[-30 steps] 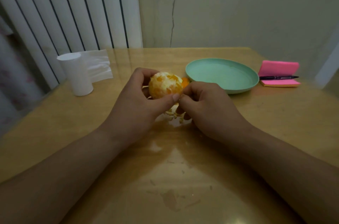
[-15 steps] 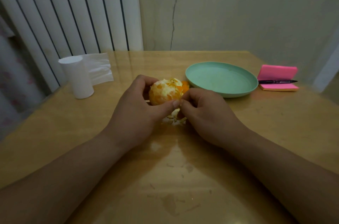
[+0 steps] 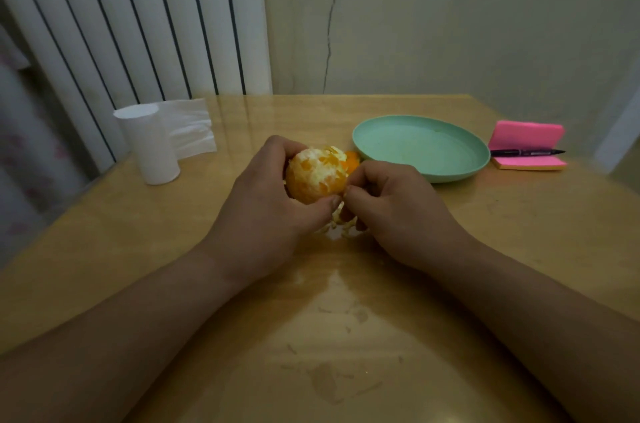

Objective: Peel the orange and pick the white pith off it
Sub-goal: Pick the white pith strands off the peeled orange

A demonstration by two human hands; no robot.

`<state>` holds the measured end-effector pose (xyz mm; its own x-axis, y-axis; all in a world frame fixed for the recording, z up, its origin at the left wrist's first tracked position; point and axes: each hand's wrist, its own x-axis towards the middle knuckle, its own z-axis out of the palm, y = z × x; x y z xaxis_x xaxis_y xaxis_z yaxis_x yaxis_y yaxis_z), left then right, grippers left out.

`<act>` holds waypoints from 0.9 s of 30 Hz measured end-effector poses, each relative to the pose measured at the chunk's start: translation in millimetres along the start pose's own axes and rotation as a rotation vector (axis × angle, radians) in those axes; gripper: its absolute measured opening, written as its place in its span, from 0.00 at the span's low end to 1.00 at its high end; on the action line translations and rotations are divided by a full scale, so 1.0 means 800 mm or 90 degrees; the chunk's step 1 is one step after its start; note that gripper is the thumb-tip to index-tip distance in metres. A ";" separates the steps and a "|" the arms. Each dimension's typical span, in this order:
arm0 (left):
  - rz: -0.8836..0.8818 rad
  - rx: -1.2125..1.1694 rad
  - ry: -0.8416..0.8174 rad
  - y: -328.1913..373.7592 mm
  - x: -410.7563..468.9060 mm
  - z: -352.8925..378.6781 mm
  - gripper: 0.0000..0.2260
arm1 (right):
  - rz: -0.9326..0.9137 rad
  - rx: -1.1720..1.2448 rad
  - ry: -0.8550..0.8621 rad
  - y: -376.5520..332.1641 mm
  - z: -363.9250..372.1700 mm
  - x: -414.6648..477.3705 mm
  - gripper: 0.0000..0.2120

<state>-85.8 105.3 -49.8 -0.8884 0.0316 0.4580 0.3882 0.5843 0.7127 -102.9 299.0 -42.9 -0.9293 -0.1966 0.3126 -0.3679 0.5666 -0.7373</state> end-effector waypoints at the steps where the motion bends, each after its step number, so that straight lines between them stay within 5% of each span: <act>1: 0.002 0.006 -0.001 0.000 0.000 0.000 0.26 | -0.003 0.005 0.010 -0.001 0.000 0.000 0.05; 6: -0.079 -0.053 -0.033 0.003 0.005 -0.006 0.22 | 0.031 0.118 -0.021 -0.006 -0.004 -0.003 0.04; 14: -0.253 -0.523 -0.185 -0.014 0.021 -0.008 0.21 | 0.109 0.355 -0.115 -0.010 -0.010 -0.001 0.06; 27: -0.313 -0.700 -0.253 -0.014 0.020 -0.013 0.21 | 0.085 0.475 -0.143 -0.011 -0.007 -0.002 0.09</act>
<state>-101.4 91.1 -44.9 -0.9340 0.3555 -0.0348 -0.1746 -0.3695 0.9127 -98.1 298.9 -33.5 -0.9221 -0.3671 0.1224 -0.1026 -0.0732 -0.9920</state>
